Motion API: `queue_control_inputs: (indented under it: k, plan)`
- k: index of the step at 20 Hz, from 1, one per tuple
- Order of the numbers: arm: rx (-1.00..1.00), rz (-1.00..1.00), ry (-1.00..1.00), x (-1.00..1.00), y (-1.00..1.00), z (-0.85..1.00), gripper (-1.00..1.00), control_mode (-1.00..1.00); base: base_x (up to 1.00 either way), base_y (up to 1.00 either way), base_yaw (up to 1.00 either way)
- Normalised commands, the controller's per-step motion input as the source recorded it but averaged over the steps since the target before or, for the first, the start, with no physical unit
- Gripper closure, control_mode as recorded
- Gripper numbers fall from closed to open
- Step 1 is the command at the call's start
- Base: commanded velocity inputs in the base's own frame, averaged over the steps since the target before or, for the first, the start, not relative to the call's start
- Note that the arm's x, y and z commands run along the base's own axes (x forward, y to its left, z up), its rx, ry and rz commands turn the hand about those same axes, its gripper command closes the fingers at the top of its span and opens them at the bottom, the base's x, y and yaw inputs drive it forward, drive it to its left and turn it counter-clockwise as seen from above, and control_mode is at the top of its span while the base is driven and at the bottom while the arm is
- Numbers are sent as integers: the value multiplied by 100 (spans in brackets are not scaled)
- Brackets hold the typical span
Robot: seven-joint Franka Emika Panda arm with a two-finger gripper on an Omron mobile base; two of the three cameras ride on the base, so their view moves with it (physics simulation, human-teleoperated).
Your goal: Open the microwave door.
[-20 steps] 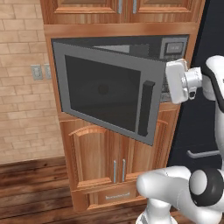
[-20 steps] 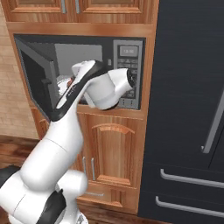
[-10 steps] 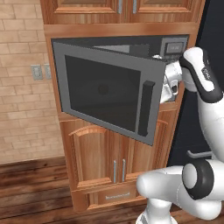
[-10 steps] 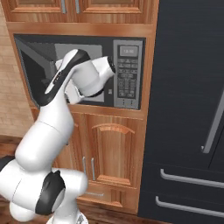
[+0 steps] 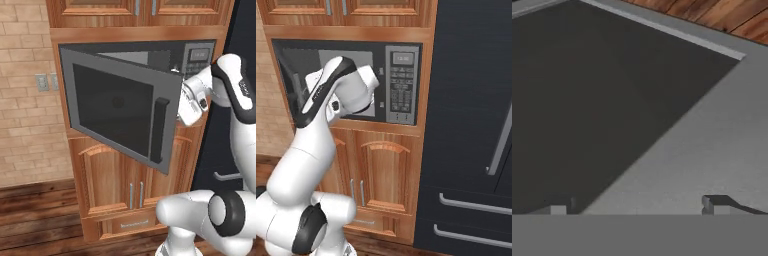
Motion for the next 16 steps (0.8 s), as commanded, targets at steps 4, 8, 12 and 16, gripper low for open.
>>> queue_control_inputs:
  k: [4,8,12,16]
  plan:
    - [4,6,30,-91,41,9,-100,-100,0,0,0]
    - [0,0,19,-20,100,0,-100,-100,0,0,0]
    - [0,0,2,0,100,0,-100,-100,0,0,0]
    - [0,-4,0,0,100,0,-100,-100,0,0,0]
